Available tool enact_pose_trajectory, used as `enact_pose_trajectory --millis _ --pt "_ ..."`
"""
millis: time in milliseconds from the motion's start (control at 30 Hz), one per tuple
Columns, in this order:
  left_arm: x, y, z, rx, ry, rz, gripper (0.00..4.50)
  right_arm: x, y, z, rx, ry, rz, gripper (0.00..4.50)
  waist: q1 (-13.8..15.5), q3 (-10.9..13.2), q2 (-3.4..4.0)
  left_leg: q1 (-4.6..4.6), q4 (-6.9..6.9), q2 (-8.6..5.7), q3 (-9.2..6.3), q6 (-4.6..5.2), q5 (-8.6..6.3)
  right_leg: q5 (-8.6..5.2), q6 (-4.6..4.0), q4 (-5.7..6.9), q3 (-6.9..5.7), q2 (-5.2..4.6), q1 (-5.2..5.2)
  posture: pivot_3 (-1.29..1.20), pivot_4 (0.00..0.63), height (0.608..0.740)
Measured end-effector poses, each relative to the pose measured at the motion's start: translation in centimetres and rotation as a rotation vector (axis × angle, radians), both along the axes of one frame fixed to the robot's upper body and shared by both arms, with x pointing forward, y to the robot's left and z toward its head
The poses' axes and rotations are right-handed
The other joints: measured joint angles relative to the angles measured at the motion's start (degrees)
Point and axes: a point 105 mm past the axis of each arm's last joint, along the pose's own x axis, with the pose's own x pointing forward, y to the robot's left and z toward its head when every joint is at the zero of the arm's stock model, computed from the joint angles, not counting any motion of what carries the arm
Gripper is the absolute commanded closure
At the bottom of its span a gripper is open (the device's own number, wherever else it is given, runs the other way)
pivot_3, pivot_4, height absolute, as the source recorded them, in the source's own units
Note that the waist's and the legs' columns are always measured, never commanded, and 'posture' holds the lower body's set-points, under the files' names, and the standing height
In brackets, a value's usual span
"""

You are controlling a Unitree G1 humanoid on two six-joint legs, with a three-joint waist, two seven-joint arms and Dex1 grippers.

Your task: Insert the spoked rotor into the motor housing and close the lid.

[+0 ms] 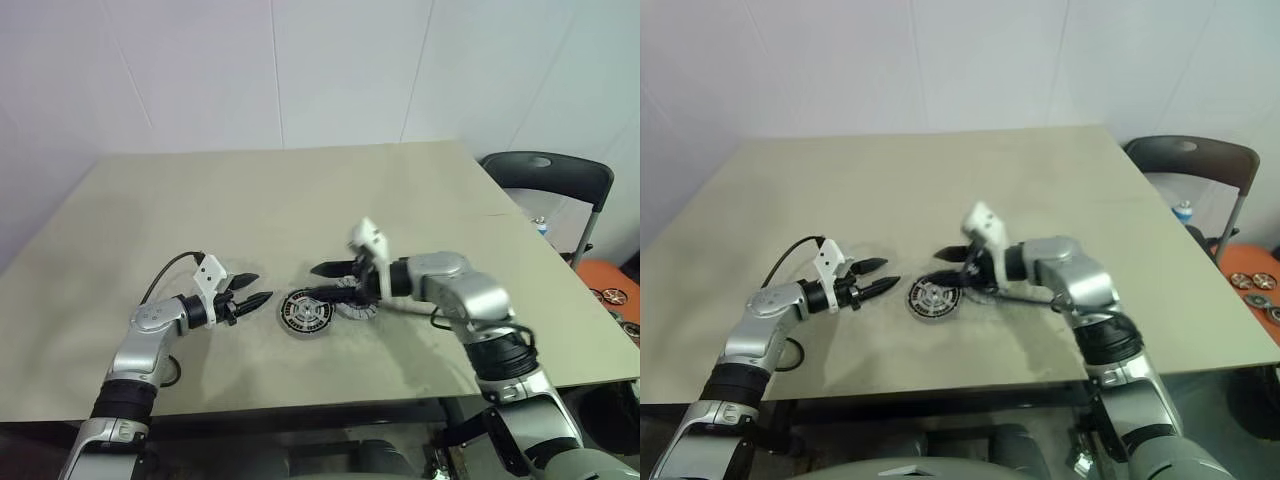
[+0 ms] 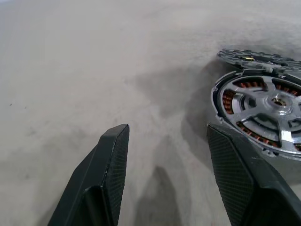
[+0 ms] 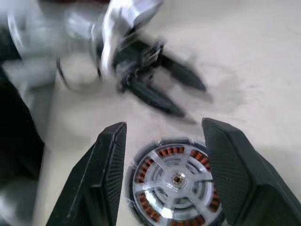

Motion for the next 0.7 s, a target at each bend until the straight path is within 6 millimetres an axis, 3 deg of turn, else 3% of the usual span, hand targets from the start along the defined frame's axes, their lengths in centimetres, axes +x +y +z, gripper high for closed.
enact_pose_trajectory --millis 100,233,333,533,700 --pt "-0.1 0.0 -0.1 -0.002 0.004 0.000 1.73 -1.4 -1.9 0.0 0.081 0.235 -0.024 1.84 0.32 -0.01 -0.01 -0.01 -0.05 0.02 -0.04 0.01 -0.01 -0.01 -0.01 -0.02 -0.02 -0.01 0.00 0.00 0.000 0.740" --pt "-0.3 -0.2 -0.4 -0.012 0.020 -0.014 1.73 -5.1 -4.2 -4.2 0.092 0.635 -0.086 1.84 0.29 0.01 0.03 -0.07 -0.03 0.00 0.02 0.05 -0.03 -0.01 0.00 -0.06 0.00 -0.06 0.00 0.00 0.000 0.740" --pt "-0.6 -0.5 -0.2 -0.030 0.029 -0.042 1.73 -6.4 -4.5 -5.5 0.060 0.736 -0.115 1.84 -0.28 0.04 0.09 0.03 0.01 0.03 0.15 0.05 -0.03 -0.01 0.02 0.03 0.12 -0.01 0.00 0.00 0.000 0.740" --pt "-0.7 -0.8 -0.1 -0.034 0.026 -0.063 1.73 -4.8 -4.6 -8.9 -0.058 0.776 -0.355 1.84 -0.16 0.04 0.09 0.07 0.11 0.06 0.10 0.04 -0.01 -0.02 0.03 0.12 0.06 0.07 0.07 0.00 0.000 0.740" --pt "-0.6 -0.7 0.0 -0.032 0.023 -0.056 1.73 -2.6 -5.0 -8.9 -0.044 0.748 -0.478 1.84 -0.07 0.03 0.08 0.07 0.12 0.02 0.12 0.04 -0.01 -0.01 0.03 0.10 0.08 0.04 0.07 0.00 0.000 0.740"
